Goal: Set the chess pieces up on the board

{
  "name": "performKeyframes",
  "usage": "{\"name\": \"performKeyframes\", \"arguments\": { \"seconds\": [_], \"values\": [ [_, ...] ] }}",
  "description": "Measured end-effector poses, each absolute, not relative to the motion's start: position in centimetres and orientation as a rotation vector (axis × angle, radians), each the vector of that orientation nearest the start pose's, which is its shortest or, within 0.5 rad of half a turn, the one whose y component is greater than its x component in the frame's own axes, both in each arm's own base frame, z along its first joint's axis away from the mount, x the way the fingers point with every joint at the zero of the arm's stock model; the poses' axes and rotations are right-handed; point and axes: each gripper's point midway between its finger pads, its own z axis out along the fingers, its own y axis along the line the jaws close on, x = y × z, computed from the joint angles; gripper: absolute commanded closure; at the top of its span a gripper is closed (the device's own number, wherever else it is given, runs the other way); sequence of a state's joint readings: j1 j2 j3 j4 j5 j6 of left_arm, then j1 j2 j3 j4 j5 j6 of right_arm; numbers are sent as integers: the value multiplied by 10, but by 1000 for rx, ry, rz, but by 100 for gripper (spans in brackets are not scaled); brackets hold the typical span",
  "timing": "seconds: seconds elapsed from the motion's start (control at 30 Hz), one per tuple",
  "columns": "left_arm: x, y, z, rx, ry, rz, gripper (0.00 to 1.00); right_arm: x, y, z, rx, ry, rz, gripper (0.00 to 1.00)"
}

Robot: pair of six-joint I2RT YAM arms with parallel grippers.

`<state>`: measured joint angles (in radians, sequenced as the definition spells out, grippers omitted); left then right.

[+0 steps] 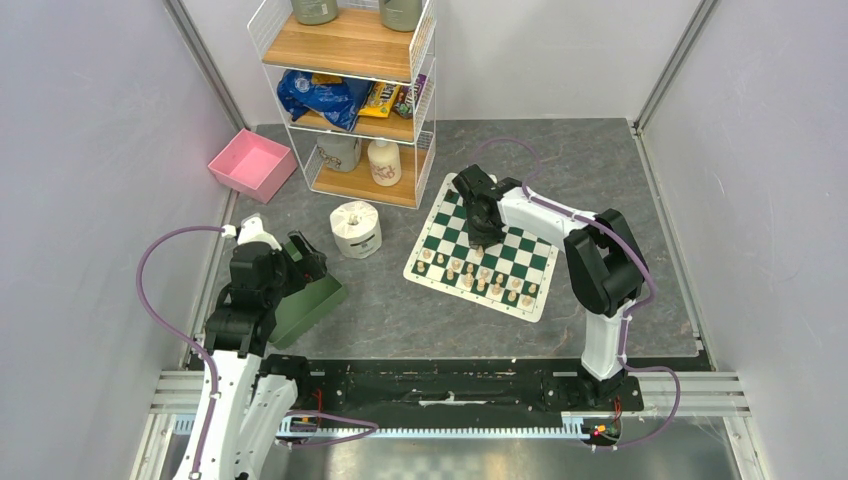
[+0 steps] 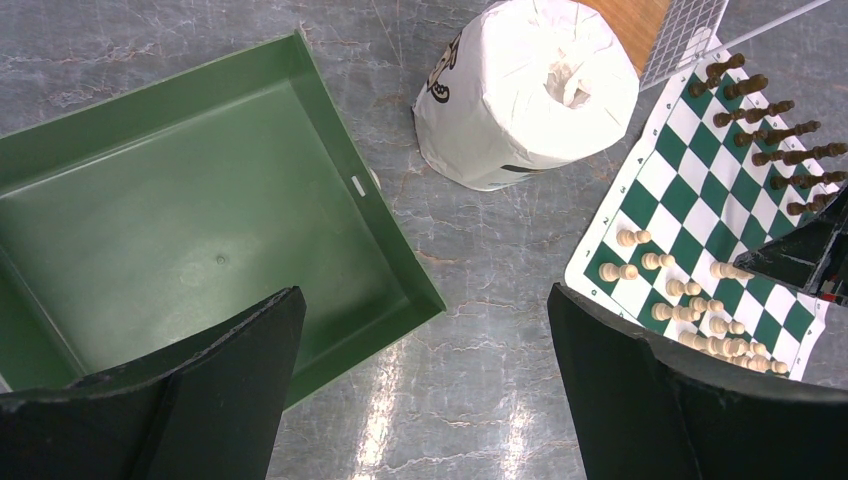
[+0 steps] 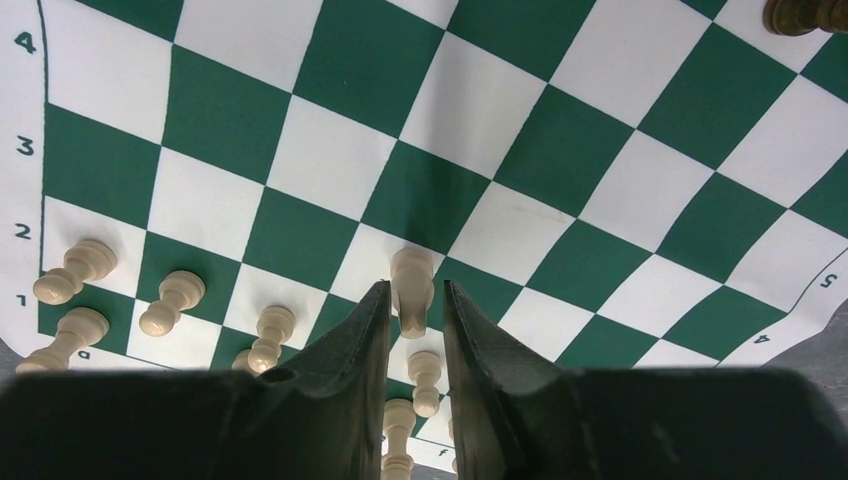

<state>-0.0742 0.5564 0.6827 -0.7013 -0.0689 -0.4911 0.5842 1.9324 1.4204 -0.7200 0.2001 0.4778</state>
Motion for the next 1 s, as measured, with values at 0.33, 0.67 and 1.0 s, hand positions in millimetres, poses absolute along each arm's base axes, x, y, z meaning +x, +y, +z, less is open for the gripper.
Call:
{"name": "performKeyframes", "arguments": {
  "seconds": [0.33,0.67,1.0],
  "values": [
    [220,-24,176,-485,2100,-255,2,345,212,45,-103,2757,21,73],
    [220,-24,176,-485,2100,-255,1,344,213,48,-124,2764,27,90],
    [220,-24,177,-485,2097,-257,1,342,220,96,-136,2690,104,89]
  ]
}}
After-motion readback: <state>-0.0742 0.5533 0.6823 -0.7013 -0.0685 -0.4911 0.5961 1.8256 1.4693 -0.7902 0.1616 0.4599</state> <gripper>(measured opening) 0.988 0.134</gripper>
